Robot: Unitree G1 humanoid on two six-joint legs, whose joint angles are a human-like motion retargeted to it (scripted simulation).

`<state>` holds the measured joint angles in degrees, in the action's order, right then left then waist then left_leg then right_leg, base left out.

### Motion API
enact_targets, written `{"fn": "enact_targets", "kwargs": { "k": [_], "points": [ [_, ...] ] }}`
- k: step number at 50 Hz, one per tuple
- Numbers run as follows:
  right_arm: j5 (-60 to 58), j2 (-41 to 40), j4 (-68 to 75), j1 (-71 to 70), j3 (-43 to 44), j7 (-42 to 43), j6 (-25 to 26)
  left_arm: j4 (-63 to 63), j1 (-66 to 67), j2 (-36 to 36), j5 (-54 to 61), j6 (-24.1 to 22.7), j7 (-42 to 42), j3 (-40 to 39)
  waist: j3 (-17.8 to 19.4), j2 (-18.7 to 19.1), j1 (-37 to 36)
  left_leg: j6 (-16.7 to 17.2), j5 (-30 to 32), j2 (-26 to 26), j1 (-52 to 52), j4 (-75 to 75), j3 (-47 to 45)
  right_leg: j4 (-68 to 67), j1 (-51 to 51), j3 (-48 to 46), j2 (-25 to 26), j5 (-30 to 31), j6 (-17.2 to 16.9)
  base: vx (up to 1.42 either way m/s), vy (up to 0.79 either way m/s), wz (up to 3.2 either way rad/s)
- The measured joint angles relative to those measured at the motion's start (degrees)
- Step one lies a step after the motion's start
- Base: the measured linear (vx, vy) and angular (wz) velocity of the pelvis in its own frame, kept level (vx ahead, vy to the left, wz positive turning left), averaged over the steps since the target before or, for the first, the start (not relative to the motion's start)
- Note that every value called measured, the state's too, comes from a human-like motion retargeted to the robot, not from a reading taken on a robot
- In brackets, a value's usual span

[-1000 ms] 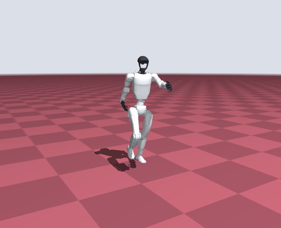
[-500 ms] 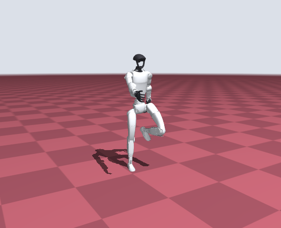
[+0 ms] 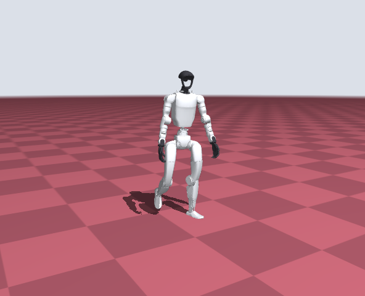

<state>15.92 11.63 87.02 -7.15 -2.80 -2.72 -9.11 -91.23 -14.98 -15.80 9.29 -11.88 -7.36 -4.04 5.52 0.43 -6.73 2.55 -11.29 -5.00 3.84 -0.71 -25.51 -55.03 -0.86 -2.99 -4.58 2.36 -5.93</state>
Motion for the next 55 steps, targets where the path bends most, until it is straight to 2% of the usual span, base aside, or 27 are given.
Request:
{"fn": "enact_targets", "kwargs": {
  "k": [3, 5, 7, 10, 15, 18, 20, 22, 24, 25, 27, 28, 30, 32, 33, 35, 37, 39, 42, 45, 48, 52, 55],
  "points": [
    [-8.33, -0.16, 6.20, 13.86, 0.84, -6.98, 6.09, 3.88, -18.35, -3.61, -6.72, 5.09, -0.18, 2.22, -0.61, 1.49, 5.39, 0.30, -1.08, -0.48, 0.26, -0.40, 4.18, -30.70, 18.40, -1.50, 0.60, -5.37, 2.58, 0.54, 0.12, 1.24],
    [-13.27, 0.83, 6.99, 22.35, 2.43, -10.41, 7.93, 7.47, -28.49, -6.76, -8.33, 7.16, 0.06, 3.95, -0.67, 2.67, 9.79, 0.99, -1.69, -0.99, 0.80, 0.03, 6.52, -46.62, 28.74, -2.61, 0.89, -9.83, 3.72, 0.56, 0.08, 0.95],
    [-16.31, 2.93, 5.87, 29.37, 4.97, -13.32, 7.12, 11.55, -36.89, -10.45, -3.74, 6.60, 0.93, 6.29, -0.32, 4.56, 14.01, 0.93, -0.38, -1.54, 3.73, -4.22, 8.58, -57.85, 37.93, -4.51, 0.45, -12.61, 5.54, 0.57, 0.08, 0.81],
    [-8.76, 6.18, 4.25, 38.77, 5.79, -16.43, 4.79, 16.07, -47.05, -15.63, 2.10, 3.54, 3.02, 13.10, 0.65, 6.97, 21.37, 0.96, -2.01, -3.20, 6.52, -4.29, 11.83, -66.50, 47.16, -7.37, -0.62, -17.81, 6.00, 0.60, 0.03, 1.03],
    [-7.19, 8.65, 7.39, 45.49, 8.53, -17.82, 5.95, 17.32, -61.69, -20.58, 0.83, 3.72, 3.28, 21.53, 1.42, 7.14, 26.20, 0.35, -3.54, -3.14, 11.23, -4.29, 14.11, -61.31, 56.62, -7.46, -2.06, -22.93, 5.63, 0.58, -0.05, 0.59],
    [-8.52, 8.46, 7.29, 43.71, 9.85, -18.73, 6.63, 17.63, -65.92, -20.08, -0.95, 4.44, 1.66, 23.26, 0.39, 7.01, 25.30, 0.32, -4.10, -2.21, 12.72, -4.29, 14.33, -47.00, 56.69, -8.78, -5.58, -24.36, 7.44, 0.55, -0.06, 0.06],
    [-7.05, 8.18, 5.94, 40.66, 9.44, -19.23, 6.26, 18.42, -65.85, -18.83, -0.71, 4.04, 0.58, 23.34, -1.06, 7.28, 24.10, 0.70, -4.12, -1.74, 12.92, -4.29, 14.36, -32.17, 54.01, -10.82, -7.03, -24.62, 7.98, 0.55, -0.08, -0.03],
    [-4.47, 8.07, 4.70, 35.93, 8.06, -18.80, 5.50, 19.95, -62.98, -16.59, 0.77, 2.83, 0.02, 22.36, -2.41, 7.99, 23.27, 1.33, -3.86, -1.75, 13.14, -4.28, 14.98, -10.36, 46.78, -14.51, -7.19, -23.21, 6.95, 0.59, -0.10, 0.32],
    [-2.43, 8.12, 4.28, 30.14, 6.72, -16.67, 5.67, 21.57, -58.51, -13.18, 3.49, 1.98, 0.97, 20.91, -2.01, 7.74, 23.59, 1.95, -3.75, -1.39, 15.25, -3.71, 17.31, 18.61, 33.15, -18.43, -5.98, -18.90, 4.14, 0.70, -0.13, 1.09],
    [-1.80, 8.22, 4.45, 26.74, 6.23, -14.79, 6.33, 22.41, -56.05, -11.14, 5.59, 1.89, 2.32, 20.03, -0.62, 7.11, 24.23, 2.18, -3.94, -1.07, 17.36, -2.91, 19.17, 35.47, 23.70, -20.35, -4.92, -15.11, 2.25, 0.82, -0.19, 1.33],
    [-8.64, 7.63, 5.71, 18.40, 6.02, -11.94, 9.10, 23.10, -50.93, -7.35, 4.74, 3.21, 4.87, 18.78, 3.11, 2.46, 22.39, 1.38, -3.99, 2.20, 23.75, -1.70, 21.55, 57.91, 8.25, -20.91, -4.63, -2.21, -2.96, 0.86, -0.28, 0.37],
    [-12.25, 7.15, 6.14, 14.83, 5.25, -11.84, 9.02, 22.75, -47.24, -5.45, 1.78, 3.00, 3.69, 18.48, 2.85, 0.77, 19.16, 0.53, -3.26, 3.92, 25.03, -0.93, 20.83, 59.47, 6.89, -19.54, -5.15, 1.73, -5.33, 0.81, -0.32, -1.10],
    [-14.21, 6.71, 6.81, 6.74, 1.68, -10.20, 7.37, 21.19, -37.75, -1.68, -3.23, 1.23, 0.92, 18.20, 2.64, -1.13, 11.63, -1.31, 0.47, 6.41, 26.55, 2.29, 16.68, 60.02, 4.56, -15.97, -4.81, 4.29, -8.76, 0.77, -0.32, -2.06],
    [-14.26, 6.55, 6.03, -2.91, -3.18, -7.76, 7.09, 17.65, -26.50, 1.08, -6.80, 1.80, -3.28, 17.37, 4.56, -3.27, 5.64, -2.84, 2.00, 7.85, 24.75, 14.32, 10.68, 60.03, -0.09, -11.68, -5.14, 2.01, -8.25, 0.71, -0.29, -2.14],
    [-15.83, 6.40, 5.13, -8.07, -4.56, -7.18, 8.41, 15.20, -20.79, 2.07, -8.59, 3.89, -7.16, 16.31, 5.08, -5.00, 3.97, -3.81, -1.26, 7.62, 19.42, 27.94, 8.23, 60.03, -1.60, -9.48, -6.22, 1.39, -7.11, 0.59, -0.23, -1.29],
    [-15.71, 6.75, 1.56, -17.88, -4.26, -3.75, 7.93, 9.75, -9.70, 4.04, -9.11, 5.08, -12.78, 15.26, 0.56, -6.11, 3.84, -6.51, -12.28, 3.09, -1.48, 63.07, 6.94, 60.03, 1.55, -8.26, -6.70, 0.46, -4.09, 0.48, -0.14, -0.31],
    [-9.33, 7.20, -3.51, -26.65, -2.31, 0.65, 3.84, 4.03, 0.07, 5.79, -7.67, 2.79, -12.73, 15.70, -1.88, -7.12, 1.87, -9.47, -21.19, 1.15, -15.78, 86.26, 6.63, 59.82, 3.03, -7.24, -7.29, -1.48, -3.45, 0.51, -0.04, -0.42],
    [-1.50, 7.44, -7.98, -34.84, -1.71, 4.07, 0.41, -0.15, 8.93, 6.55, -5.62, 1.10, -12.25, 15.79, -2.29, -8.87, -1.49, -11.60, -26.68, 0.58, -26.23, 102.36, 5.86, 59.67, 2.88, -4.88, -7.96, -3.00, -3.54, 0.56, -0.02, -0.84],
    [10.29, 8.54, -12.02, -46.09, -3.85, 9.34, -4.18, -1.36, 22.09, 6.17, 1.09, -0.74, -12.73, 13.93, -2.35, -11.51, -7.19, -12.80, -30.18, -0.89, -39.18, 116.95, 3.72, 59.57, 2.28, -1.33, -8.73, -4.77, -2.76, 0.57, 0.01, -0.93],
    [16.01, 10.19, -12.61, -55.59, -4.57, 12.96, -5.62, 0.89, 34.38, 5.11, 7.67, -0.36, -15.32, 10.44, -1.91, -12.48, -11.75, -13.17, -31.30, -3.67, -48.64, 122.09, 3.13, 60.03, 0.09, 1.11, -8.20, -5.74, -1.52, 0.59, 0.05, -0.74],
    [19.31, 10.74, -11.85, -61.15, -3.97, 14.64, -6.35, 1.10, 43.18, 4.94, 9.65, 0.66, -17.35, 10.16, -1.67, -12.71, -13.83, -11.33, -29.49, -3.38, -54.75, 117.91, 4.64, 60.03, -3.21, 1.66, -8.50, -7.19, -1.33, 0.60, 0.11, -0.31],
    [20.88, 8.85, -11.42, -62.13, -4.17, 14.92, -7.48, -0.20, 47.52, 5.47, 9.35, 1.95, -19.09, 11.54, -3.37, -13.21, -13.45, -11.60, -25.23, -5.20, -55.86, 101.15, 4.28, 60.03, -6.07, 1.14, -8.69, -8.81, -0.82, 0.59, 0.13, 0.01],
    [18.26, 6.04, -12.27, -58.01, -3.48, 13.26, -6.67, -0.29, 44.99, 6.04, 8.58, 2.60, -19.15, 10.94, -4.48, -13.85, -13.53, -11.02, -22.49, -7.00, -48.78, 78.90, 0.03, 59.69, -7.34, 1.97, -8.97, -9.45, -1.30, 0.60, 0.15, -0.36]
  ]
}}
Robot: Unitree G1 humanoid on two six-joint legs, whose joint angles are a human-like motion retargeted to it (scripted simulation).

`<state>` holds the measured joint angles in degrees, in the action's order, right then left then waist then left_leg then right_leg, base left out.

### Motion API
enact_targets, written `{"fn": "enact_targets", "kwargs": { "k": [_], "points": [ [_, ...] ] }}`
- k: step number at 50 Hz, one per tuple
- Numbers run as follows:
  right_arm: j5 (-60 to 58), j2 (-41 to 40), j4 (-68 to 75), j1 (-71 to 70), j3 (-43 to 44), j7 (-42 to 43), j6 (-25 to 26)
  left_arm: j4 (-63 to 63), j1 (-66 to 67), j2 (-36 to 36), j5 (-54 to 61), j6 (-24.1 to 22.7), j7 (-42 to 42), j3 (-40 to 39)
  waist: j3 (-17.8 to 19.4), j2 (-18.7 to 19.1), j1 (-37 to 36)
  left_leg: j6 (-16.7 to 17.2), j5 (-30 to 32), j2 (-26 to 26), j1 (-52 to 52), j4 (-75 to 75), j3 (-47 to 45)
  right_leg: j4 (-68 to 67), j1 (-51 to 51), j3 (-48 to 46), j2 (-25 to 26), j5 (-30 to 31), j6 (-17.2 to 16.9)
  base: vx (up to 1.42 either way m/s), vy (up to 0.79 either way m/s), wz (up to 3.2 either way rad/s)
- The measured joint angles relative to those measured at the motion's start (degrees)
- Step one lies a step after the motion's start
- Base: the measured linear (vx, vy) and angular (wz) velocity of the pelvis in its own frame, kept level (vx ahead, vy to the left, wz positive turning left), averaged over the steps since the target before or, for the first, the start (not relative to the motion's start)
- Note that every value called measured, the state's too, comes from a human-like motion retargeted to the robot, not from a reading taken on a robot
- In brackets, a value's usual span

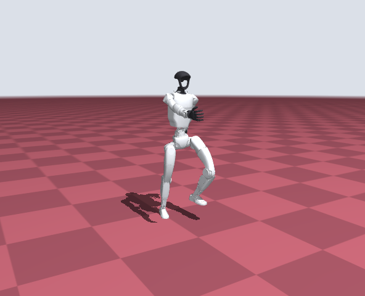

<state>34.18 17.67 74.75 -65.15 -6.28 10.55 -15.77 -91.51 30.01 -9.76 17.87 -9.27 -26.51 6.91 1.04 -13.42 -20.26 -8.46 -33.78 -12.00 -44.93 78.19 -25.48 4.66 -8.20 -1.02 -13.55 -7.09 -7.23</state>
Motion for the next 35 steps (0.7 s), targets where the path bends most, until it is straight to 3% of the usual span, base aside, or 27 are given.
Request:
{"fn": "enact_targets", "kwargs": {
  "k": [3, 5, 8, 10, 13, 16, 19, 22, 25, 29, 32, 35],
  "points": [
    [-4.26, -3.06, -0.69, 7.83, 2.33, 0.13, 1.12, 0.29, -8.11, -0.24, -0.15, -1.15, 6.55, -1.74, 2.76, -0.42, -2.29, 4.39, 5.49, 5.14, 18.26, -38.76, -5.70, -2.80, -3.08, 2.34, -1.67, -1.38, -1.78, 0.69, 0.25, -0.89],
    [-5.86, -4.70, -0.37, 14.22, 2.94, 2.11, -0.63, 0.51, -15.38, -0.24, 3.59, -5.23, 14.43, -2.90, 6.55, 3.24, -4.03, 5.37, 14.45, 8.82, 35.40, -67.94, -7.81, -5.29, -8.43, 4.07, -0.08, -2.54, -2.31, 0.79, 0.38, -0.89],
    [-12.46, -5.71, 2.08, 26.79, 4.84, 1.17, -0.24, 0.47, -26.92, 0.08, 6.74, -8.83, 20.53, -4.76, 8.22, 10.35, 0.76, 9.33, 26.42, 8.04, 47.79, -82.79, -6.23, -12.13, -13.75, 2.30, 5.48, -0.77, 0.64, 0.77, 0.45, 0.79],
    [-13.65, -6.12, 3.01, 37.49, 5.20, -4.16, 0.40, 0.23, -34.22, -0.15, -2.59, -7.77, 20.91, -5.89, 7.85, 13.39, 7.79, 15.14, 26.59, 6.50, 50.27, -81.40, -3.02, -25.36, -11.61, -2.04, 8.47, 2.99, 2.48, 0.67, 0.40, 2.18],
    [-21.56, -6.00, 3.47, 50.55, 8.10, -11.82, 3.17, 2.30, -49.26, -2.83, -9.87, -4.12, 20.82, -5.61, 5.22, 13.67, 13.53, 13.58, 26.02, 7.40, 49.05, -83.19, 3.07, -67.41, 12.46, -2.14, 8.76, 3.05, 4.14, 0.50, 0.24, 1.57],
    [-19.39, -5.82, 3.92, 60.60, 7.08, -14.03, 5.03, 5.28, -63.48, -6.84, -10.93, -1.96, 22.86, -3.92, 4.84, 14.41, 19.10, 15.19, 24.91, 7.00, 49.31, -83.19, 6.79, -97.47, 30.43, -2.57, 9.76, -2.16, 5.37, 0.52, 0.13, 1.19],
    [-18.13, -4.67, 5.29, 66.99, 6.88, -16.65, 6.49, 6.64, -75.47, -11.01, -9.08, -0.33, 23.24, -0.63, 3.96, 15.76, 23.24, 14.08, 24.19, 6.34, 49.44, -83.19, 8.86, -117.88, 46.78, -3.90, 9.26, -5.40, 7.64, 0.51, 0.09, 0.55],
    [-17.16, -3.35, 6.33, 71.54, 7.16, -19.80, 6.66, 6.11, -84.67, -14.35, -8.71, 0.15, 23.30, 2.89, 3.47, 17.47, 27.54, 11.78, 22.94, 5.54, 50.85, -83.19, 10.93, -127.12, 57.92, -5.84, 8.77, -7.96, 8.92, 0.55, 0.06, 0.62],
    [-16.35, -3.08, 7.17, 75.07, 6.44, -22.58, 6.28, 5.44, -91.03, -16.02, -8.86, -0.20, 22.50, 3.77, 3.82, 18.23, 30.47, 10.35, 21.63, 5.08, 53.91, -83.19, 12.68, -127.11, 63.37, -7.33, 8.91, -10.86, 8.50, 0.59, 0.00, 0.65],
    [-17.81, -3.84, 8.94, 77.13, 5.28, -25.02, 6.44, 5.25, -92.98, -14.86, -9.46, -0.47, 20.18, 3.15, 2.98, 17.98, 31.52, 10.04, 20.39, 5.86, 57.30, -83.19, 14.36, -114.75, 64.59, -9.27, 5.56, -12.97, 8.88, 0.59, -0.03, 0.47],
    [-20.07, -4.32, 10.61, 75.55, 4.97, -26.37, 6.29, 5.22, -90.01, -12.74, -11.60, -0.76, 16.85, 2.48, 1.31, 17.94, 30.72, 10.38, 19.89, 6.64, 58.44, -83.19, 14.64, -96.16, 61.31, -12.27, 3.01, -14.02, 10.00, 0.57, -0.06, 0.09],
    [-20.86, -4.24, 12.14, 71.82, 4.81, -26.45, 5.39, 5.82, -82.85, -9.79, -12.26, -2.10, 13.12, 1.46, -0.85, 18.67, 30.01, 10.93, 19.61, 6.91, 58.89, -83.16, 14.89, -66.15, 51.72, -18.69, 2.26, -11.09, 9.56, 0.60, -0.09, 0.20]
  ]
}}
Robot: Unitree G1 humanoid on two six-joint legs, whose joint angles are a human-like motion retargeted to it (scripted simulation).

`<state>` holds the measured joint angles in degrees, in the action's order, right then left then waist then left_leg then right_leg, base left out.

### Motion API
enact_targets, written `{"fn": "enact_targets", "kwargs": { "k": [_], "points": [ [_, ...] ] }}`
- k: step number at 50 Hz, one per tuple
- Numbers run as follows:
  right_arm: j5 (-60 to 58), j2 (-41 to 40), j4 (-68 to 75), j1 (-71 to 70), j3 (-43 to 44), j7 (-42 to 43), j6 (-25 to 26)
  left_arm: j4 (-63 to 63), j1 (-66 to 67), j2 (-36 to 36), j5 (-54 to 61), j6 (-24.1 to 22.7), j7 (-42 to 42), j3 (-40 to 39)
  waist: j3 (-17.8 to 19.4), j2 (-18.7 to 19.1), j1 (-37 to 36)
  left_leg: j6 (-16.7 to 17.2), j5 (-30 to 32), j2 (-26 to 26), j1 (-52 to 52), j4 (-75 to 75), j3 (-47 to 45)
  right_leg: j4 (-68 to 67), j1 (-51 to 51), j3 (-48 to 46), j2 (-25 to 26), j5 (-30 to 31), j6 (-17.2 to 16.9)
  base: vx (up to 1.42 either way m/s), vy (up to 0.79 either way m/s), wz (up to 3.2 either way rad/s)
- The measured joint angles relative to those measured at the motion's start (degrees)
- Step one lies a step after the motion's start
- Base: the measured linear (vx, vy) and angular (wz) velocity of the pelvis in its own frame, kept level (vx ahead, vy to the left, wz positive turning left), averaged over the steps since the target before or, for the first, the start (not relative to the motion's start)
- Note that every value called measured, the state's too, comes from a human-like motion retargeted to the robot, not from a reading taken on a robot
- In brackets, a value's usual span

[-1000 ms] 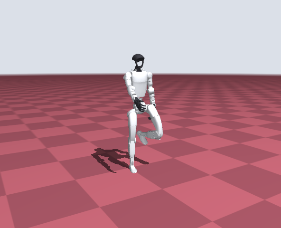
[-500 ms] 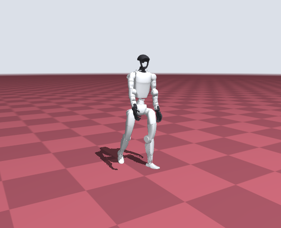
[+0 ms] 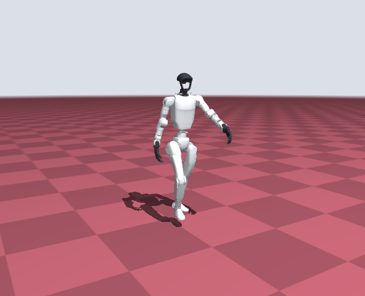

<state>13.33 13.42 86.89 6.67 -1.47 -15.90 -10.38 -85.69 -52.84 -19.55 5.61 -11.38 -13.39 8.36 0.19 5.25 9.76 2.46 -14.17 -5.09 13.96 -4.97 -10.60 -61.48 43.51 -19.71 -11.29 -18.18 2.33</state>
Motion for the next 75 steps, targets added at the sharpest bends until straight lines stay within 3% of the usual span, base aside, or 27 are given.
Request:
{"fn": "enact_targets", "kwargs": {
  "k": [3, 5, 8, 10, 12, 15, 18, 22, 26, 30, 32, 34, 37, 38, 40, 43, 45, 48, 51, 55, 60, 65, 68, 70, 71, 73, 75],
  "points": [
    [1.86, 0.51, 1.76, -5.81, 1.69, 3.88, 1.75, -0.08, 8.94, 3.74, 3.90, 0.08, 1.68, -0.92, 4.43, -1.92, 2.39, 0.82, -0.96, 1.31, 6.98, 2.05, 4.21, 45.22, -24.92, -5.48, 3.59, 9.13, -5.73, 0.80, -0.15, 0.99],
    [-2.56, -0.02, 3.58, -11.02, 3.87, 7.00, 4.56, -1.63, 14.57, 5.09, 2.21, 1.09, 4.06, -1.88, 8.06, -6.63, 0.45, 0.22, -0.92, 5.00, 13.11, 3.53, 5.81, 65.55, -38.45, -4.26, 4.34, 19.04, -10.58, 0.89, -0.27, -0.24],
    [0.14, -1.71, 4.66, -17.54, 1.41, 9.54, 3.07, -4.82, 26.81, 6.71, -6.57, -1.11, 2.58, -1.60, 8.95, -11.58, -10.91, -1.59, 3.36, 9.89, 13.48, 13.05, -0.29, 65.12, -42.10, 2.64, 2.74, 21.24, -14.22, 0.78, -0.29, -2.20],
    [5.26, -2.59, 4.17, -22.57, -2.42, 11.22, 2.80, -6.04, 36.36, 7.49, -7.06, -0.54, -1.58, -1.51, 9.83, -14.73, -16.62, -1.46, 1.23, 10.10, 4.36, 36.37, -5.97, 64.67, -44.90, 6.82, 0.48, 19.53, -13.21, 0.63, -0.21, -1.63],
    [6.22, -1.75, 1.99, -28.18, -1.80, 16.06, 2.29, -5.59, 45.72, 8.36, -1.40, -0.05, -2.71, -1.57, 6.73, -14.74, -17.08, -3.33, -6.89, 3.35, -16.75, 73.04, -7.54, 66.48, -43.74, 7.30, 0.93, 19.24, -11.66, 0.51, -0.09, -0.19],
    [9.54, -0.15, -0.79, -37.06, -2.34, 17.54, -0.39, -6.29, 57.41, 8.66, 0.09, -1.93, -4.74, -1.84, 5.55, -16.75, -21.98, -9.70, -19.62, 0.18, -33.34, 102.66, -9.39, 65.51, -43.14, 10.55, -0.57, 16.58, -11.85, 0.56, -0.03, -0.86],
    [13.40, 1.50, -0.18, -45.64, -5.06, 18.72, -3.31, -6.81, 67.01, 8.21, 1.41, -4.44, -6.96, -1.35, 5.49, -18.77, -27.94, -10.57, -24.23, -1.03, -46.13, 119.31, -10.57, 64.92, -43.66, 15.05, -1.75, 14.44, -11.50, 0.58, 0.03, -1.22],
    [16.62, 3.08, 0.26, -54.49, -7.38, 21.18, -4.52, -5.82, 76.28, 8.48, 4.91, -4.38, -9.01, -2.10, 5.81, -19.42, -32.55, -9.56, -25.64, -2.93, -59.45, 125.45, -10.23, 66.48, -46.84, 18.56, -1.74, 13.50, -9.78, 0.55, 0.08, -0.90],
    [18.71, 2.77, -0.63, -59.06, -7.37, 21.60, -4.83, -4.54, 79.56, 10.08, 7.25, -3.10, -11.25, -1.80, 4.68, -19.45, -32.35, -10.00, -22.95, -5.37, -66.41, 116.36, -10.56, 66.48, -49.34, 19.41, -1.90, 11.76, -8.67, 0.54, 0.13, -0.31],
    [18.28, 1.18, -0.50, -58.04, -6.80, 20.77, -4.80, -4.70, 74.95, 11.15, 8.11, -2.02, -11.82, 0.04, 2.04, -19.20, -30.10, -12.00, -19.59, -7.56, -63.99, 93.80, -14.27, 65.54, -50.57, 18.93, -1.54, 10.01, -8.36, 0.55, 0.15, 0.07],
    [15.93, 0.20, 0.04, -55.03, -5.99, 20.16, -3.93, -5.14, 69.71, 11.01, 7.97, -1.58, -10.23, 0.60, 1.66, -19.13, -29.99, -10.91, -18.10, -6.00, -56.45, 73.74, -17.96, 64.03, -51.28, 19.31, -1.68, 9.31, -8.94, 0.62, 0.18, -0.26],
    [12.94, -0.80, 0.52, -51.12, -4.81, 19.74, -2.76, -5.94, 62.33, 10.29, 7.46, -1.60, -5.65, -0.39, 4.63, -18.45, -31.98, -7.69, -14.68, -1.53, -41.38, 45.03, -22.76, 61.91, -54.60, 20.99, -2.22, 8.33, -10.18, 0.74, 0.23, -1.04],
    [12.70, -2.41, 1.10, -43.21, -4.27, 20.24, -5.01, -6.67, 51.15, 9.20, 7.22, -5.85, 5.91, -4.71, 9.46, -11.63, -33.46, -3.98, -1.67, 2.39, -16.41, 5.68, -26.75, 57.32, -62.62, 24.38, 2.27, 7.51, -10.63, 0.84, 0.35, -1.01],
    [8.36, -2.58, 1.81, -39.86, -2.74, 21.00, -4.59, -6.25, 48.15, 9.21, 13.00, -7.24, 7.42, -5.29, 9.91, -9.30, -31.56, -3.40, 3.01, 2.01, -12.28, 1.39, -26.42, 54.70, -64.23, 24.32, 4.10, 8.42, -9.75, 0.79, 0.41, 0.37],
    [5.65, -3.03, 2.98, -31.57, -2.20, 18.43, -3.38, -6.49, 42.96, 8.80, 12.14, -6.62, 8.01, -6.68, 9.58, -5.41, -24.48, 2.37, 7.56, -0.08, -7.69, -0.01, -24.81, 44.05, -63.92, 20.96, 7.84, 12.68, -7.80, 0.72, 0.39, 1.41],
    [7.16, -2.75, 4.30, -19.47, -4.40, 14.99, -1.41, -5.91, 32.86, 5.89, 7.16, -3.67, 8.70, -5.17, 6.91, -3.70, -12.95, 5.94, 6.54, -1.87, -8.03, 1.03, -18.92, 0.49, -41.71, 12.21, 6.98, 17.36, -8.58, 0.56, 0.23, 1.77],
    [8.50, -1.70, 5.40, -12.48, -3.39, 13.74, 0.75, -4.32, 24.69, 2.74, 3.29, -0.74, 9.40, -3.38, 5.80, -3.59, -9.30, 5.59, 5.45, -1.51, -8.86, 1.20, -17.05, -23.09, -26.93, 13.10, 6.93, 11.42, -4.51, 0.46, 0.15, 1.01],
    [4.56, 0.03, 6.75, -3.47, 0.38, 10.84, 3.34, -1.07, 11.23, -2.29, 2.17, 1.39, 9.59, -1.86, 5.26, -2.53, -6.03, 3.46, 4.89, -1.83, -9.12, 0.38, -13.91, -49.96, -6.11, 12.69, 7.71, 7.86, -3.19, 0.46, 0.12, 0.65],
    [4.28, 1.23, 7.23, 5.07, 0.60, 7.44, 2.95, 1.28, 0.65, -5.27, 4.67, 0.22, 9.55, 0.81, 5.03, -0.07, -0.88, 0.80, 3.79, -3.08, -8.30, -0.03, -9.44, -64.53, 7.64, 9.37, 5.40, 7.51, -2.81, 0.51, 0.09, 1.19],
    [7.70, 1.29, 7.51, 14.16, -1.30, 4.42, 1.71, 1.98, -9.66, -7.44, 6.55, -1.49, 10.94, 4.33, 6.16, 1.62, 5.76, 0.02, 2.72, -4.79, -4.81, -0.03, -3.84, -69.39, 16.30, 7.12, 3.77, 1.14, -3.10, 0.58, -0.03, 1.40],
    [7.14, -1.19, 8.25, 18.71, -1.83, 1.32, 2.85, 1.91, -14.75, -6.91, 2.41, -0.16, 8.14, 4.31, 5.13, 0.01, 6.86, -0.47, 0.36, -3.67, 0.21, -0.03, -1.53, -57.21, 18.41, 8.12, 0.23, -2.36, -1.23, 0.58, -0.09, 0.57],
    [7.95, -3.00, 7.77, 13.48, -1.75, 0.78, 2.51, 3.48, -7.81, -3.36, -0.75, -0.44, 3.31, 3.52, 0.51, 0.00, 4.51, 0.03, -2.14, -2.33, 0.88, -0.03, -1.76, -22.49, 9.46, 3.99, -2.04, -2.75, 0.03, 0.54, -0.12, 0.08],
    [9.16, -2.44, 7.65, 6.95, -1.04, 3.41, 1.71, 4.41, 1.67, 0.20, 0.14, -1.61, 1.77, 3.25, -0.36, 0.37, 4.73, 0.29, -2.92, -1.81, 2.68, 0.80, 0.21, 15.48, -8.56, -0.92, -0.25, 0.54, -3.12, 0.66, -0.14, 0.72],
    [9.85, -1.85, 7.78, 1.05, 0.36, 8.06, 3.59, 3.91, 7.66, 2.87, 3.38, -1.04, 5.12, 3.33, 4.97, -2.76, 5.50, -0.24, -3.19, 0.19, 9.65, 3.47, 3.65, 50.87, -32.53, -4.31, 1.96, 10.40, -7.10, 0.86, -0.23, 0.83],
    [6.15, -2.17, 7.91, -2.10, 1.02, 8.90, 5.18, 2.56, 10.57, 3.35, 0.23, -0.24, 5.72, 2.89, 6.58, -5.89, 2.44, -1.22, -2.31, 2.93, 12.37, 5.12, 3.06, 59.76, -39.11, -3.39, 1.55, 15.99, -10.21, 0.89, -0.34, -0.71],
    [5.07, -2.97, 7.90, -7.61, -1.14, 9.26, 5.04, -0.58, 18.23, 4.32, -7.42, -0.90, 4.92, 2.64, 8.41, -10.64, -6.63, -2.88, 1.08, 7.54, 14.63, 11.68, -1.84, 63.55, -44.56, 0.86, -0.26, 19.86, -14.18, 0.80, -0.39, -2.55],
    [8.42, -3.33, 8.14, -13.87, -6.75, 8.78, 5.18, -3.51, 27.83, 4.91, -8.90, -0.44, -0.53, 1.88, 10.06, -14.10, -15.37, -2.42, 1.31, 8.47, 7.61, 33.61, -8.85, 63.79, -47.98, 6.33, -2.44, 19.35, -14.02, 0.61, -0.32, -2.44]
  ]
}}
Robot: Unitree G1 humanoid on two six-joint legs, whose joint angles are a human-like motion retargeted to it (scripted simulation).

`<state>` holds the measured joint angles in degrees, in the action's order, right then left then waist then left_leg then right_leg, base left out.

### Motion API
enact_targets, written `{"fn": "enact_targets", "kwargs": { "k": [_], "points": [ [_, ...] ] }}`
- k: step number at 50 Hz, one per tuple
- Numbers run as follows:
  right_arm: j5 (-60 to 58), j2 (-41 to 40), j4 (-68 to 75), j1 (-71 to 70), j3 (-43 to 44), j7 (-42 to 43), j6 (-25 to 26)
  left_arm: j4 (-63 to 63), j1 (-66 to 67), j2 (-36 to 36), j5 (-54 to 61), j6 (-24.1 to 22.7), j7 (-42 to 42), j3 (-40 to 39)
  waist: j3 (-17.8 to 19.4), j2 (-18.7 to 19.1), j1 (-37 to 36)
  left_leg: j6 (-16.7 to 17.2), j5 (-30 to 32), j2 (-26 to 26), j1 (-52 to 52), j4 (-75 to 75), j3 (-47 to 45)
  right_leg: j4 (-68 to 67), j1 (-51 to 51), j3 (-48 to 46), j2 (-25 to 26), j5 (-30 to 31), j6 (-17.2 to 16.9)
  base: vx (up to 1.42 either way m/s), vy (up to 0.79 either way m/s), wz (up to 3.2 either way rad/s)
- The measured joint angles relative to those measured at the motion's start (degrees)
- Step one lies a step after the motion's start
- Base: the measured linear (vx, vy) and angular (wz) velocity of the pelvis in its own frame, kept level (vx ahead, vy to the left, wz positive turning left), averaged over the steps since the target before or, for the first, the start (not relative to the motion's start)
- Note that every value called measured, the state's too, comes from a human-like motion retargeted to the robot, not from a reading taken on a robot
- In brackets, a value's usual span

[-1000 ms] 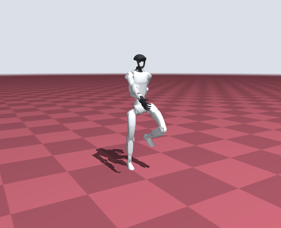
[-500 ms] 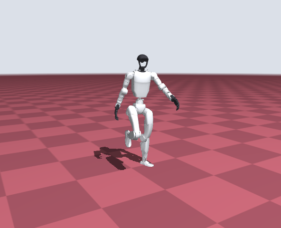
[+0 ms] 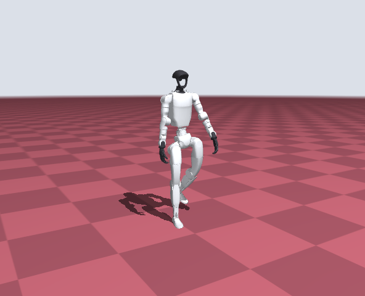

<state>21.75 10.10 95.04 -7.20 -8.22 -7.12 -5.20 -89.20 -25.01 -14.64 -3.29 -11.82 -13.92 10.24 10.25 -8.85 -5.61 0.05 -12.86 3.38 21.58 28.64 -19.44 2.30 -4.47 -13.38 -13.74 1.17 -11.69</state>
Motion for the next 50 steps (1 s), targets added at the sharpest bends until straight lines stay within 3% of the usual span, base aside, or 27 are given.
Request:
{"fn": "enact_targets", "kwargs": {
  "k": [2, 3, 5, 8, 12, 17, 20, 23, 25, 27, 30, 32, 33, 35, 37, 38, 41, 45, 50],
  "points": [
    [0.97, 2.09, -0.72, -7.94, -1.12, 3.13, -0.14, -1.30, 10.61, 0.60, 7.27, 1.25, -3.83, -2.13, -3.93, 0.85, -1.36, -1.05, -7.06, -7.62, -23.65, 38.63, 0.11, 2.70, 1.99, 1.79, 1.81, 0.62, 3.12, 0.46, -0.14, -0.68],
    [1.09, 3.73, -1.76, -11.95, 0.29, 6.41, -1.36, -2.05, 15.84, 1.07, 10.70, 0.65, -1.71, -3.74, -3.58, 1.23, -2.62, -1.66, -9.96, -9.64, -30.82, 52.06, 0.50, 2.70, 1.27, 2.70, 1.87, -0.44, 3.85, 0.53, -0.03, -0.84],
    [1.19, 6.33, -4.27, -19.99, 2.85, 8.40, -3.58, -4.34, 25.62, 1.78, 12.68, -0.58, -2.04, -6.42, -3.25, -0.30, -6.21, -4.90, -18.50, -10.29, -41.72, 71.48, -0.54, 1.67, 1.32, 5.63, -0.08, -2.56, 3.64, 0.57, -0.01, -1.33],
    [2.64, 9.35, -7.17, -31.36, 5.88, 11.05, -5.50, -5.91, 37.84, 2.34, 15.01, -2.32, -3.41, -6.98, -2.81, -1.45, -10.96, -7.31, -24.17, -14.15, -56.10, 92.20, -1.66, 2.60, -0.50, 9.15, -0.61, -3.77, 3.75, 0.58, 0.01, -1.06],
    [9.47, 12.17, -9.01, -42.92, 0.25, 14.66, -9.22, -3.12, 51.64, 3.38, 19.29, -3.76, -7.60, -3.77, -4.40, -1.89, -16.42, -6.50, -24.86, -17.70, -73.34, 102.38, -1.04, 2.70, -1.67, 12.27, -0.29, -4.98, 4.50, 0.56, 0.06, -0.78],
    [9.35, 12.78, -10.63, -51.81, -2.45, 16.13, -10.48, -1.77, 58.93, 5.79, 19.68, -1.96, -12.01, -1.57, -5.55, -1.85, -18.28, -8.48, -22.70, -19.31, -82.03, 92.24, -1.24, 2.70, -4.87, 13.96, -0.57, -6.88, 5.64, 0.54, 0.12, -0.39],
    [9.50, 11.37, -10.96, -53.77, -1.22, 16.21, -10.27, -1.84, 56.24, 6.99, 19.79, -0.62, -13.00, -0.93, -6.68, -1.97, -17.61, -9.91, -20.21, -19.99, -79.47, 76.91, -2.73, 2.70, -6.31, 13.92, -0.23, -8.15, 6.25, 0.52, 0.13, -0.15],
    [7.60, 8.72, -10.95, -52.10, 0.85, 16.04, -9.61, -1.56, 49.38, 7.42, 20.01, -0.19, -11.78, -1.18, -7.65, -2.47, -17.38, -8.40, -17.67, -18.33, -69.87, 52.65, -5.88, 2.70, -7.67, 14.81, -0.40, -9.20, 5.67, 0.56, 0.15, -0.44],
    [4.79, 6.70, -10.88, -49.35, 2.66, 15.61, -8.40, -1.32, 42.93, 7.03, 20.57, -0.11, -9.01, -2.26, -7.00, -2.76, -18.16, -6.74, -16.21, -16.14, -57.81, 30.09, -10.70, 1.86, -9.13, 16.24, -0.95, -10.05, 4.59, 0.64, 0.19, -0.97],
    [2.42, 4.80, -10.88, -45.57, 4.29, 15.63, -7.72, -1.49, 34.61, 5.97, 21.24, -1.50, -2.29, -4.74, -3.24, -1.58, -20.32, -4.26, -11.10, -10.58, -38.64, -1.30, -17.21, -0.70, -12.81, 18.84, -1.35, -11.56, 2.95, 0.74, 0.28, -1.44],
    [5.34, 2.23, -10.57, -36.76, 3.28, 15.58, -12.62, -2.46, 23.17, 4.50, 18.24, -7.71, 9.07, -8.88, -1.24, 5.06, -17.92, -2.28, 2.54, -6.85, -18.49, -33.64, -19.41, -5.75, -18.18, 21.19, 4.19, -12.26, 3.11, 0.76, 0.41, -0.22],
    [-2.08, 1.59, -8.60, -27.70, 3.54, 13.19, -8.82, -2.80, 17.21, 3.68, 19.98, -5.58, 6.62, -8.22, -1.20, 7.87, -10.23, 5.09, 3.51, -9.40, -17.09, -29.35, -16.90, -14.73, -18.43, 17.14, 7.62, -8.53, 4.91, 0.68, 0.40, 1.86],
    [-3.22, 1.39, -8.05, -22.65, 2.75, 10.56, -8.30, -2.98, 13.82, 2.86, 17.68, -4.86, 5.80, -7.13, -1.26, 9.14, -6.90, 6.55, 4.22, -10.09, -15.78, -29.55, -14.57, -23.81, -15.49, 14.70, 9.17, -6.00, 5.92, 0.57, 0.35, 1.77],
    [-8.41, 1.70, -6.61, -14.18, 2.27, 7.02, -4.23, -2.12, 4.42, 0.29, 17.52, -0.02, 5.07, -3.35, -3.96, 8.24, -4.11, 3.60, 5.95, -8.27, -17.31, -33.64, -11.13, -58.79, 6.34, 12.57, 8.05, -3.32, 6.99, 0.46, 0.27, 1.25],
    [-9.45, 2.39, -4.94, -4.66, 2.28, 2.64, -3.15, -0.32, -4.05, -2.61, 13.22, 0.26, 6.27, -2.85, -3.70, 10.21, 1.15, 5.37, 4.92, -9.70, -16.51, -32.79, -6.92, -77.73, 15.10, 6.85, 6.88, -6.03, 9.99, 0.50, 0.23, 1.68],
    [-7.90, 2.87, -4.05, -0.48, 1.74, 1.28, -2.02, 0.93, -8.23, -4.11, 9.36, 1.70, 6.91, -2.86, -3.96, 10.43, 3.14, 6.72, 3.35, -9.99, -17.72, -30.25, -5.98, -87.44, 20.66, 6.98, 6.77, -10.49, 11.34, 0.49, 0.20, 1.21],
    [-13.46, 5.18, -1.34, 9.13, 4.51, -2.14, 0.90, 5.94, -19.93, -9.12, 9.44, 4.38, 7.70, -5.28, -4.61, 11.66, 6.73, 5.60, 3.35, -9.53, -16.24, -33.64, -3.87, -111.76, 38.86, 7.84, 7.89, -15.43, 13.25, 0.49, 0.15, 0.51],
    [-9.17, 8.76, -1.34, 21.74, 9.39, -3.86, -0.45, 10.82, -30.24, -13.90, 14.30, 2.69, 10.43, -4.28, -4.68, 14.65, 16.33, 3.61, 1.27, -10.48, -14.12, -33.64, 1.86, -126.92, 52.56, 3.56, 5.00, -17.15, 13.36, 0.57, 0.11, 1.35],
    [-0.48, 9.23, -0.44, 33.24, 12.18, -7.13, -1.23, 11.40, -39.67, -15.84, 13.94, 1.18, 10.87, -0.34, -3.58, 15.35, 23.18, 2.60, 0.06, -11.18, -9.03, -33.64, 7.21, -124.37, 59.10, 1.50, 3.23, -21.39, 12.64, 0.59, -0.04, 1.13]
  ]
}}
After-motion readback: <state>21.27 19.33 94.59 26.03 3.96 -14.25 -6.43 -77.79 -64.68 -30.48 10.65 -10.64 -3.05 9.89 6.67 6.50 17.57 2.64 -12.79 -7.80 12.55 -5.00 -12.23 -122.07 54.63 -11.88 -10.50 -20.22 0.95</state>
